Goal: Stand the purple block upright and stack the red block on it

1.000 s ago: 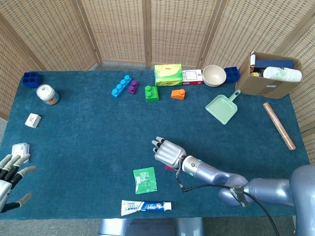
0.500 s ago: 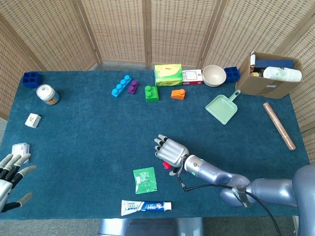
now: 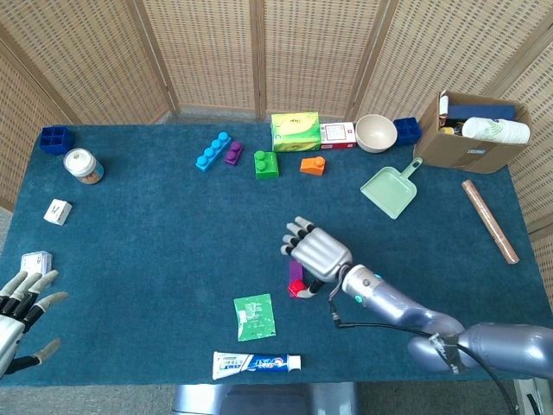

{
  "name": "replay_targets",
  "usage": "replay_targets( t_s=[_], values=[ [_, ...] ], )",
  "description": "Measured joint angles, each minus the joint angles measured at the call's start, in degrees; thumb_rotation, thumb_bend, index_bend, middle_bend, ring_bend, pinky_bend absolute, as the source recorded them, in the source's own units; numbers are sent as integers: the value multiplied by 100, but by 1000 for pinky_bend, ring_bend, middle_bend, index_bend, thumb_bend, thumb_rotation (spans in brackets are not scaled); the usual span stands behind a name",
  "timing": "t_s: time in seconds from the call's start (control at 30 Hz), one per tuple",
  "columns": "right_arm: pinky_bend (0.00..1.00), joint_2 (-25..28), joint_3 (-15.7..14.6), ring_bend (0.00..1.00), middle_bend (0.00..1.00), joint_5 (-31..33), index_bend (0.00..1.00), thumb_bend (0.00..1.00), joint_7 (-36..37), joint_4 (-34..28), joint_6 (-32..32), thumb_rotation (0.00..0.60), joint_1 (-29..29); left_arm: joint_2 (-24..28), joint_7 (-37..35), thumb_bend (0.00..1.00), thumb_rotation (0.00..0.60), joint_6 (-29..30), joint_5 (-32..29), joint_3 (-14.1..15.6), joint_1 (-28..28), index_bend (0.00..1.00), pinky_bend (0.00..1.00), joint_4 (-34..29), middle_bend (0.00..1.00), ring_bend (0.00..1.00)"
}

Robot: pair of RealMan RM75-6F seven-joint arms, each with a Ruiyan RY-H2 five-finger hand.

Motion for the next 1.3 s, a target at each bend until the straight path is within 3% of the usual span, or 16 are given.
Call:
replay_targets(
  t_s=[0.13, 0.43, 0.53, 0.97, 1.3],
  values=[
    [83, 229, 59, 9, 179, -26, 241, 167, 317, -127, 372, 304, -318, -2, -16, 293, 600, -15, -25, 3, 0, 221, 0, -1, 9, 0],
    [83, 564, 135, 13, 190, -221, 287, 180, 1016, -216, 1638, 546, -1342, 70, 46, 293, 600, -245, -253, 24, -6, 217, 0, -176, 29, 0],
    [83, 621, 132, 19, 195, -355, 318, 203, 1261, -140, 2200, 586, -1816, 80, 65, 293, 600, -325, -361, 21, -8, 215, 0, -229, 32, 0],
    [83, 549, -94, 21, 205, -777, 346, 224, 1754, 372, 3968, 599, -3675, -68, 73, 292, 600, -581, -809, -93, -25, 228, 0, -324, 101, 0],
    [83, 411, -212, 21, 221, -943, 356, 222, 2229, 728, 4549, 600, -4642, -377, -46, 292, 600, -508, -916, -182, 20, 255, 0, -133, 117, 2]
  ],
)
